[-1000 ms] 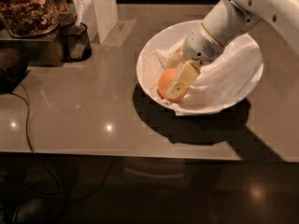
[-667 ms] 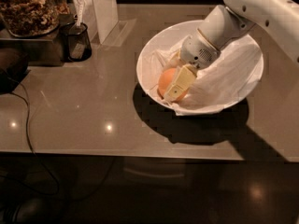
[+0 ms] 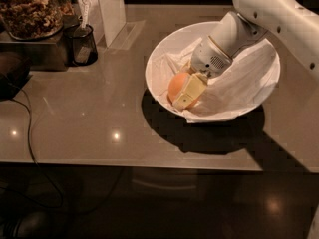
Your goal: Pick orange from white bowl
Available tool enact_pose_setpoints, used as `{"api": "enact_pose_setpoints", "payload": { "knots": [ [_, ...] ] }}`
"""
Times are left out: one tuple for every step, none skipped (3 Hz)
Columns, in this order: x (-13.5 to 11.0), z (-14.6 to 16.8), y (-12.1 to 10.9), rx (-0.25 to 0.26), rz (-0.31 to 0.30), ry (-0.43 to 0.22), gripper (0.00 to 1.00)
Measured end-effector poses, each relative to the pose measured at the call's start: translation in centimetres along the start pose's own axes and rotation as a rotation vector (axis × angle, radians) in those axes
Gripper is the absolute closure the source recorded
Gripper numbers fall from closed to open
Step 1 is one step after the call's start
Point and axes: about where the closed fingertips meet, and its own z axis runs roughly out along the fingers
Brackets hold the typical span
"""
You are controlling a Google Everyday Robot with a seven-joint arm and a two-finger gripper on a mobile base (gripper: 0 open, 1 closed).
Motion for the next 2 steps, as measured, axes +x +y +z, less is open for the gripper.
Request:
{"api": "enact_pose_setpoints", "payload": {
  "knots": [
    [-0.2, -0.2, 0.1, 0.0, 0.0, 0.0, 0.72],
    [-0.6, -1.8, 0.4, 0.05, -0.018, -0.015, 0.94]
  ]
}}
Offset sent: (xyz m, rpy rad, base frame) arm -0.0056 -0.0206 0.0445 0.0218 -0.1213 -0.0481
